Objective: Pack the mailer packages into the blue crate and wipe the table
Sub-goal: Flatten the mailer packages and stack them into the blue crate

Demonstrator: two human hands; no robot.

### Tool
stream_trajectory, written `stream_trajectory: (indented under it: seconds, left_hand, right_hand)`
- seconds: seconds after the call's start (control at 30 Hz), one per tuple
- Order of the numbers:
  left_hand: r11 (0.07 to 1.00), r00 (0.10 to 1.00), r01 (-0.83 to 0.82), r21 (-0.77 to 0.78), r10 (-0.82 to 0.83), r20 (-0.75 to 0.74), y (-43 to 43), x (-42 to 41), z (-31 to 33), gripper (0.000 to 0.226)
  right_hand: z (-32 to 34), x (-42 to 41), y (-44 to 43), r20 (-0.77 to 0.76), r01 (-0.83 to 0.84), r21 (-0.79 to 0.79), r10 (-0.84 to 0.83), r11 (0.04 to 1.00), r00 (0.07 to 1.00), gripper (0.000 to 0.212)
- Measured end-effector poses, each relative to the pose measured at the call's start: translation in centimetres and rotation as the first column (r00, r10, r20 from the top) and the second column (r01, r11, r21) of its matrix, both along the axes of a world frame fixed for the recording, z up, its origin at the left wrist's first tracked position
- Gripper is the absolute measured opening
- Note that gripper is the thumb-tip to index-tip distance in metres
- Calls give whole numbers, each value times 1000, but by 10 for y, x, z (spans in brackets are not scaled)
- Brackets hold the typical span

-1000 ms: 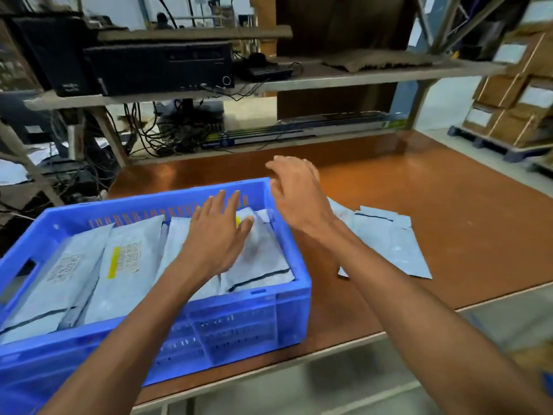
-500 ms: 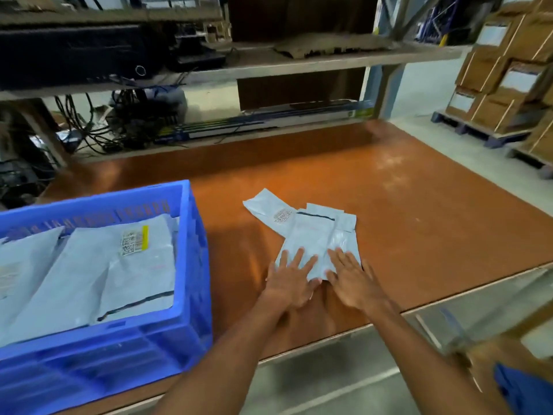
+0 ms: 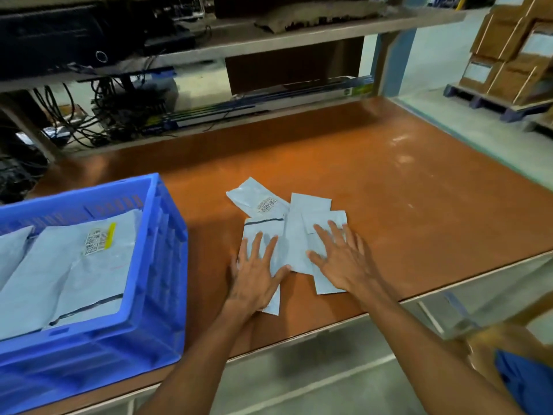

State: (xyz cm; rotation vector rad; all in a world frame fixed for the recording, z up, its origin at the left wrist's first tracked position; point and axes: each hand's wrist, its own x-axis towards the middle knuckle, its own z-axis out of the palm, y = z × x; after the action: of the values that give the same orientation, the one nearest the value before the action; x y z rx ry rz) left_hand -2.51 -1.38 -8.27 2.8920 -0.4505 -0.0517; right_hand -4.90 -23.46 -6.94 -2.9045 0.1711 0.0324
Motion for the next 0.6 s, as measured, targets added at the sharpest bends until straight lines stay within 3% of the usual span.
stream_trajectory:
  seconds: [0.1, 0.23, 0.4, 0.5, 0.6]
  left_hand:
    - [999, 998, 7, 45, -5, -55, -11, 6, -10, 73]
    - [999, 1000, -2, 50, 0, 31, -13, -2, -14, 74]
    - [998, 999, 14, 69, -16, 36, -13, -2, -15, 71]
    - [992, 998, 21, 124, -28, 59, -10, -3, -18, 56]
    - [946, 983, 133, 295, -165, 86, -5, -8, -22, 57]
  right_hand:
    - [-24, 2, 4, -14, -8, -79, 6, 997, 1000, 68]
    - [-28, 3, 2, 17, -19, -99, 21, 995, 1000, 67]
    - [-33, 4, 0, 36, -36, -96, 39, 995, 999, 64]
    - [-34, 3, -1, 38, -59, -112, 63, 992, 997, 63]
    - [-34, 1, -1, 47, -53, -115, 59, 992, 997, 61]
